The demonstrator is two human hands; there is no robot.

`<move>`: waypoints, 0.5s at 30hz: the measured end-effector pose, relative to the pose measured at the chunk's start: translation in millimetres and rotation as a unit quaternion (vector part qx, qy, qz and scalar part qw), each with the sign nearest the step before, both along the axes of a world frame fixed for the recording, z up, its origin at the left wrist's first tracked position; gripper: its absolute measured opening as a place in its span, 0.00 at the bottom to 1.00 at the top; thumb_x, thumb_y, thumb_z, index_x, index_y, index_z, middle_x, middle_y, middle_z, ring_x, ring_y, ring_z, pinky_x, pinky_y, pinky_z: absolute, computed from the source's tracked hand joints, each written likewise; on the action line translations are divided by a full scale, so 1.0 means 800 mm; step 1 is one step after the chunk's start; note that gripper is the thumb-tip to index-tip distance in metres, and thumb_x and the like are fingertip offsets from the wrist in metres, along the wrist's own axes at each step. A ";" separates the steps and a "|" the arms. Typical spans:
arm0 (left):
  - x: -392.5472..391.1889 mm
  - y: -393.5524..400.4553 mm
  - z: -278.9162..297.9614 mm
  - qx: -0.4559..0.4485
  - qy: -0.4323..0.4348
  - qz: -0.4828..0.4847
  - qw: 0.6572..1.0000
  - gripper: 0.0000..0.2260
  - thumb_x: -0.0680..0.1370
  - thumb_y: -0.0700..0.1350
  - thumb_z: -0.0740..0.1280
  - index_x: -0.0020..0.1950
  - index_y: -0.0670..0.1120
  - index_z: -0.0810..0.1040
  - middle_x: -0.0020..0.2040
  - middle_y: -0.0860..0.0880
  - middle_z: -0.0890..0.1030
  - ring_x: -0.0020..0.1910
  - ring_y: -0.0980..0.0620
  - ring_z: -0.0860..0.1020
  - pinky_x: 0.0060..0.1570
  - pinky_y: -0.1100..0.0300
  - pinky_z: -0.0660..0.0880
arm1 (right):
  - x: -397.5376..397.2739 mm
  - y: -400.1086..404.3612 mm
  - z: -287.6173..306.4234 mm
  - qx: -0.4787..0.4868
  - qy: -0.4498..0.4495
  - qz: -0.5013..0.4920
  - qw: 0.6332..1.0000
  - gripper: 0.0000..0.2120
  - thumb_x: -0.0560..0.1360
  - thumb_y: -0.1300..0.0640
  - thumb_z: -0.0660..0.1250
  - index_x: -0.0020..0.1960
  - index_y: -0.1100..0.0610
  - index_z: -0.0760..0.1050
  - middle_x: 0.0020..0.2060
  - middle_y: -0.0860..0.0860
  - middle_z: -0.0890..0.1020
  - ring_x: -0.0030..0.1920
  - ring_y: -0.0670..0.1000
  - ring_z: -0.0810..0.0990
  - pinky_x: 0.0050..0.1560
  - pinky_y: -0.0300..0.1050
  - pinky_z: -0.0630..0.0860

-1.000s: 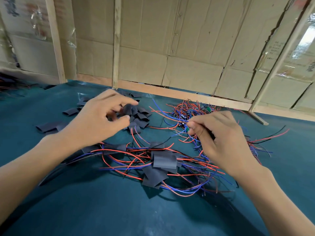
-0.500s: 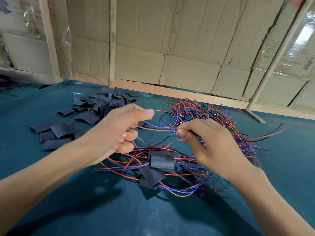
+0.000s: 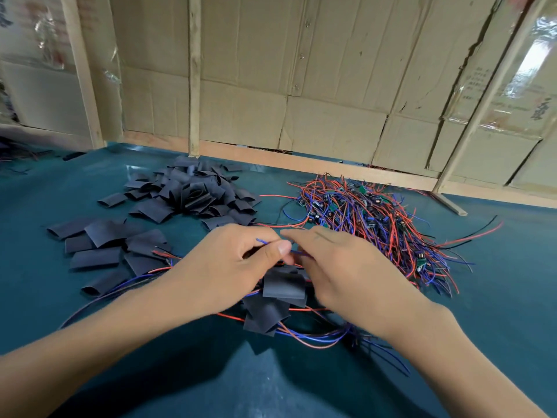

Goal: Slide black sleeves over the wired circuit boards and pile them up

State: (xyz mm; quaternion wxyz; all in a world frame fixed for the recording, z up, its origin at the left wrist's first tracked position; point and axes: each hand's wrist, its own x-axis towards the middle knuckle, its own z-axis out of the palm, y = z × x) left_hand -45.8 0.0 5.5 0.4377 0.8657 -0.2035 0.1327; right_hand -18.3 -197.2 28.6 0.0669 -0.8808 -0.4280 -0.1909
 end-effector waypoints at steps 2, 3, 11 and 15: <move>-0.005 -0.004 -0.004 0.063 -0.066 0.012 0.996 0.15 0.82 0.58 0.57 0.42 0.54 0.77 0.31 0.51 0.76 0.30 0.54 0.71 0.34 0.58 0.69 | -0.001 0.004 -0.003 0.026 0.028 0.012 0.999 0.17 0.75 0.68 0.63 0.62 0.60 0.78 0.49 0.56 0.81 0.50 0.60 0.79 0.53 0.56 0.75; -0.006 -0.005 -0.005 0.072 -0.090 0.018 0.993 0.16 0.82 0.57 0.57 0.42 0.52 0.77 0.33 0.50 0.76 0.33 0.52 0.73 0.37 0.57 0.70 | -0.003 0.005 -0.003 0.056 0.047 0.016 0.997 0.15 0.73 0.70 0.64 0.58 0.61 0.79 0.45 0.55 0.82 0.47 0.58 0.79 0.50 0.55 0.75; -0.006 0.007 -0.002 0.030 -0.077 0.042 0.996 0.19 0.70 0.70 0.66 0.53 0.62 0.68 0.36 0.57 0.70 0.30 0.58 0.68 0.33 0.67 0.65 | -0.002 -0.010 0.009 0.259 0.268 0.056 0.926 0.12 0.78 0.59 0.71 0.58 0.47 0.84 0.35 0.43 0.80 0.28 0.43 0.67 0.32 0.35 0.64; 0.008 0.006 0.006 -0.184 0.075 -0.040 0.979 0.24 0.56 0.49 0.68 0.50 0.63 0.71 0.40 0.54 0.65 0.34 0.50 0.64 0.35 0.55 0.67 | 0.003 -0.016 0.016 0.339 0.264 0.058 0.901 0.14 0.81 0.48 0.62 0.52 0.52 0.84 0.44 0.57 0.82 0.45 0.50 0.78 0.48 0.39 0.71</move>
